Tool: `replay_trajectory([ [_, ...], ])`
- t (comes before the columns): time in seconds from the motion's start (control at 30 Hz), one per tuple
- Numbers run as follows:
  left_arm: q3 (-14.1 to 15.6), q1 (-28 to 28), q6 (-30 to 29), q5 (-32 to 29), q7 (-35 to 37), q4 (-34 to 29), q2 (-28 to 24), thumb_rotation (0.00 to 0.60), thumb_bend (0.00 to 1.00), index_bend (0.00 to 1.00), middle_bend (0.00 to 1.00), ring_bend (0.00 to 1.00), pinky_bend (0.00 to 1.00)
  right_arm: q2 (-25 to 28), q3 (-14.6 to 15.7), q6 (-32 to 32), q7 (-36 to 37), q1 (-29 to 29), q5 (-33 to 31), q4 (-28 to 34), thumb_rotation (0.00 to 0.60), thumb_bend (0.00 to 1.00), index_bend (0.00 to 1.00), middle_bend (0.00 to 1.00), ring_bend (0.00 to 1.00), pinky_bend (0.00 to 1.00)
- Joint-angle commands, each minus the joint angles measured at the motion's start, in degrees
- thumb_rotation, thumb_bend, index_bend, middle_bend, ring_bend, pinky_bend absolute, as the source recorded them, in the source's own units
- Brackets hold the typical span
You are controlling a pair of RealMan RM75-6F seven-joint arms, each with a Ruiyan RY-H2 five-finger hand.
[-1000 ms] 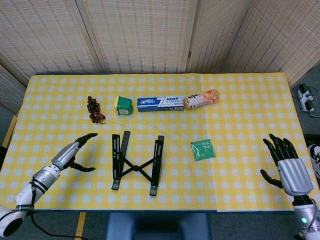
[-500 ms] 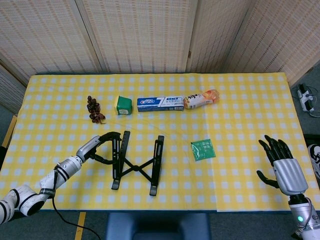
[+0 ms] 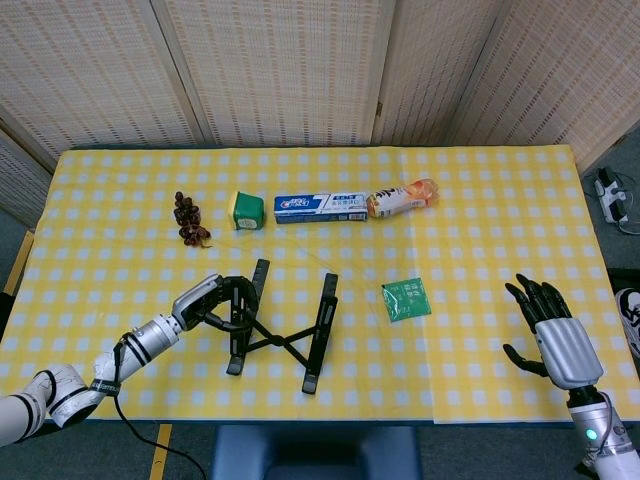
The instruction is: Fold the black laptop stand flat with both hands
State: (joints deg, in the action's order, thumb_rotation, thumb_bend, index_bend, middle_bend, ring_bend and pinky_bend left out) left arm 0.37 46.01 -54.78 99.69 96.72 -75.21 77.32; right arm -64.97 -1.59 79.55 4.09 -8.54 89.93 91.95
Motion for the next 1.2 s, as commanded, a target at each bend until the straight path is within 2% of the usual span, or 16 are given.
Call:
replay_trajectory([
  [0.03,2.5,-0.3,-4.5,2.5,1.6,1.1,-0.6,0.600,0.15,0.52,0.55,0.47,0.26,-0.2,0.2,-0.9,1.2,-0.7,0.5,0.1,0.600,0.32,0.00,0.00,0.00,0.00],
  [0.23,5.7,-1.7,-10.4,5.0,0.4,1.2,-1.8,0.600,0.15,0.56,0.55,0.48,0.26,-0.5,1.2,-3.9,3.8,-3.5,3.8,1.5,0.600,0.32,0.00,0.00,0.00,0.00],
  [0.37,7.6,-2.8,-14.2,6.3,0.1,0.8,-2.8,0.600,0.15,0.57,0.55,0.49,0.26,-0.4,2.1,-6.8,8.2,-6.3,6.7,3.5,0.600,0.32,0.00,0.00,0.01,0.00],
  [0.63,10.8,-4.2,-19.0,8.3,-2.4,0.0,-3.9,0.600,0.15,0.57,0.56,0.49,0.26,-3.1,4.3,-13.7,24.4,-14.5,13.2,5.8,0.600,0.32,0.00,0.00,0.02,0.00],
  [0.87,12.3,-4.6,-20.3,8.7,-6.2,-1.6,-4.6,0.600,0.15,0.58,0.56,0.49,0.26,-8.9,5.1,-17.0,37.8,-21.5,16.2,4.8,0.600,0.32,0.00,0.00,0.02,0.00],
  [1.2,13.1,-4.5,-20.3,8.1,-10.9,-4.1,-5.2,0.600,0.15,0.58,0.56,0.49,0.25,-18.1,4.7,-18.0,48.2,-26.6,14.5,0.8,0.600,0.32,0.00,0.00,0.02,0.00],
])
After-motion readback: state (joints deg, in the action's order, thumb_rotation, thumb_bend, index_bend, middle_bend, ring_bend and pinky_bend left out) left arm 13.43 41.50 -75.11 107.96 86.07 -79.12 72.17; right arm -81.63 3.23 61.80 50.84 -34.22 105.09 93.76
